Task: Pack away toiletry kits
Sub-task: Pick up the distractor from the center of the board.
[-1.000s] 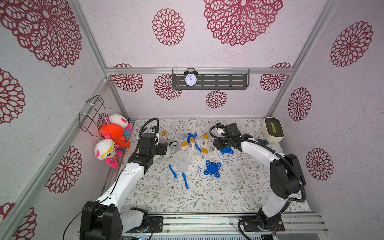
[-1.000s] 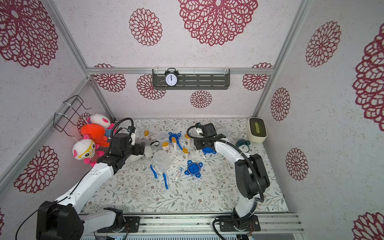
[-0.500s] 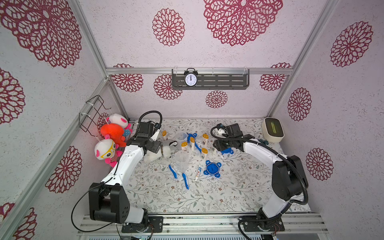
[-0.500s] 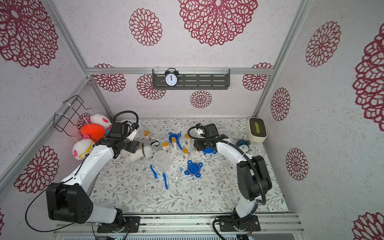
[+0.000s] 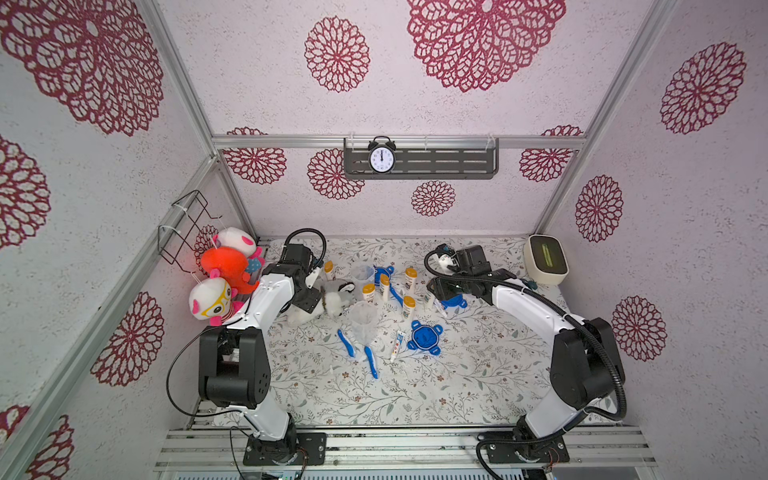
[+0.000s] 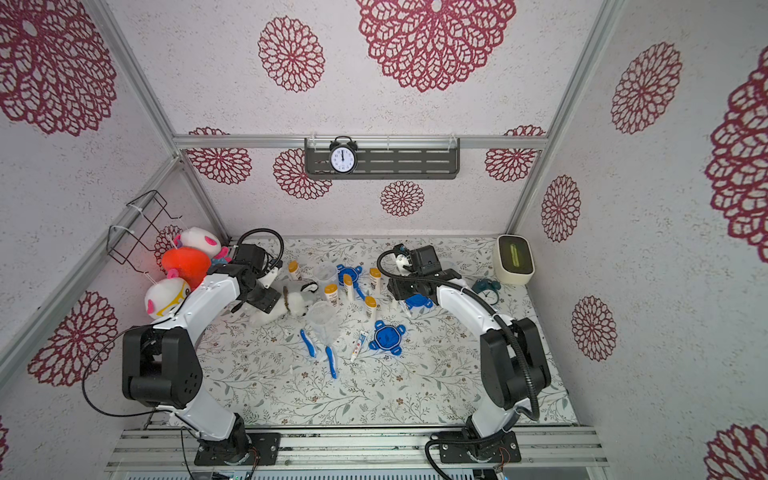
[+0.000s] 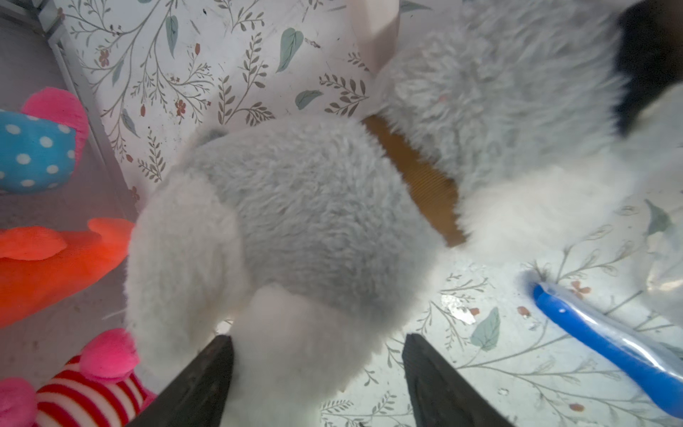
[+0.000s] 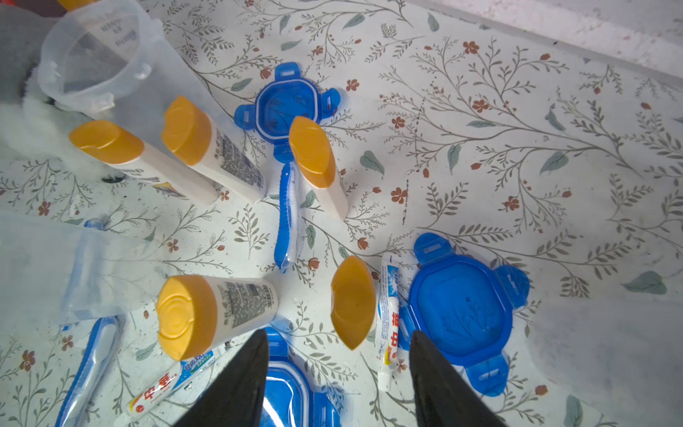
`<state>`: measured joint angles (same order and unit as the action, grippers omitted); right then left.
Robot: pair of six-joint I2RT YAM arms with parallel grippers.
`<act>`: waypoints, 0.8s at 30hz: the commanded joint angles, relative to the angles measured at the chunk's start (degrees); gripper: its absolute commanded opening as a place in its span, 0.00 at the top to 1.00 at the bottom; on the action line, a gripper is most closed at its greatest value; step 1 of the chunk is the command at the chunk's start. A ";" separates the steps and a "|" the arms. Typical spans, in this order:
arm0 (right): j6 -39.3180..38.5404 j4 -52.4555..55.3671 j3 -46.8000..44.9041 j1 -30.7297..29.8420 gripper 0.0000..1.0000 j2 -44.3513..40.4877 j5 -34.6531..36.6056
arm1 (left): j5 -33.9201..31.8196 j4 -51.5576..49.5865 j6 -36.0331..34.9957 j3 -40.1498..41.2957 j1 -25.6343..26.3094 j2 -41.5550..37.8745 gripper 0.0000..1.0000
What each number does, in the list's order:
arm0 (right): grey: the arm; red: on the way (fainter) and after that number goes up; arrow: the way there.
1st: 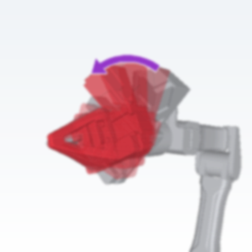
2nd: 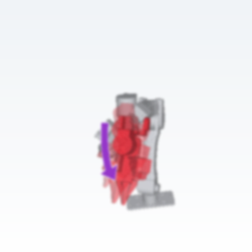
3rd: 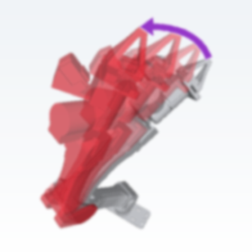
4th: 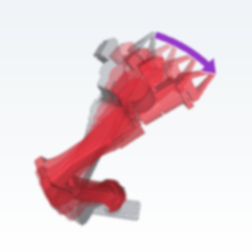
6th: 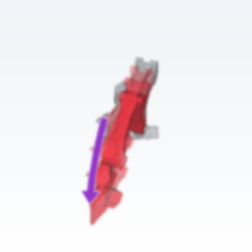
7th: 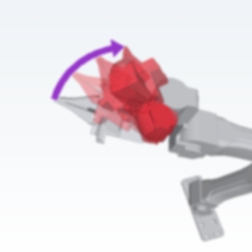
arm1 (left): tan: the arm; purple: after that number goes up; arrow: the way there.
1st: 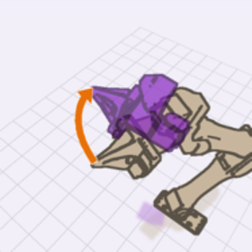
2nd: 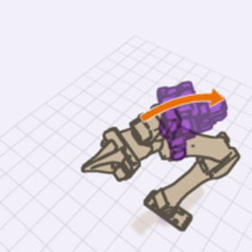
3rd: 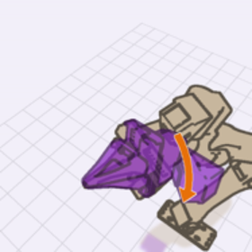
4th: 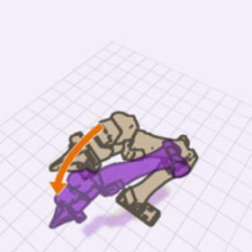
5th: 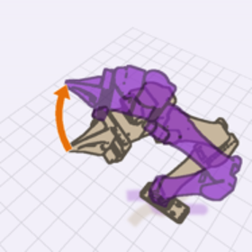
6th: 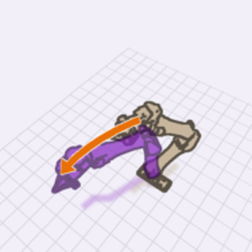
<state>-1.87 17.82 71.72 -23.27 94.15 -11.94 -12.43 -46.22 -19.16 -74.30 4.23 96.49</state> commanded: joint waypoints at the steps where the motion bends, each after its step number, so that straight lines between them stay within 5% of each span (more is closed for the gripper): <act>1: 0.73 -0.85 -0.75 0.39 0.38 -3.30 -0.73 | -1.60 0.10 -1.65 -1.16 -0.44 2.21 0.22; 4: 0.83 -1.05 -1.53 0.42 0.38 -4.40 -0.46 | -1.83 0.06 -1.89 -1.11 -0.70 2.96 0.26; 11: 1.07 -2.07 -3.76 1.50 0.38 -6.99 -0.35 | -1.48 -0.83 -0.34 2.12 -1.04 -1.54 0.60; 14: 1.03 -1.99 -4.05 2.07 0.38 -7.96 -0.75 | -1.06 0.39 0.08 5.88 -0.98 -6.09 0.66; 24: 2.33 -4.03 -4.95 5.27 0.39 -10.39 -4.28 | 4.74 13.24 2.42 20.00 -1.61 -33.25 0.85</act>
<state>-0.97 15.40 66.46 -18.76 85.36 -13.98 -10.94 -41.36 -17.96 -55.66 3.31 69.97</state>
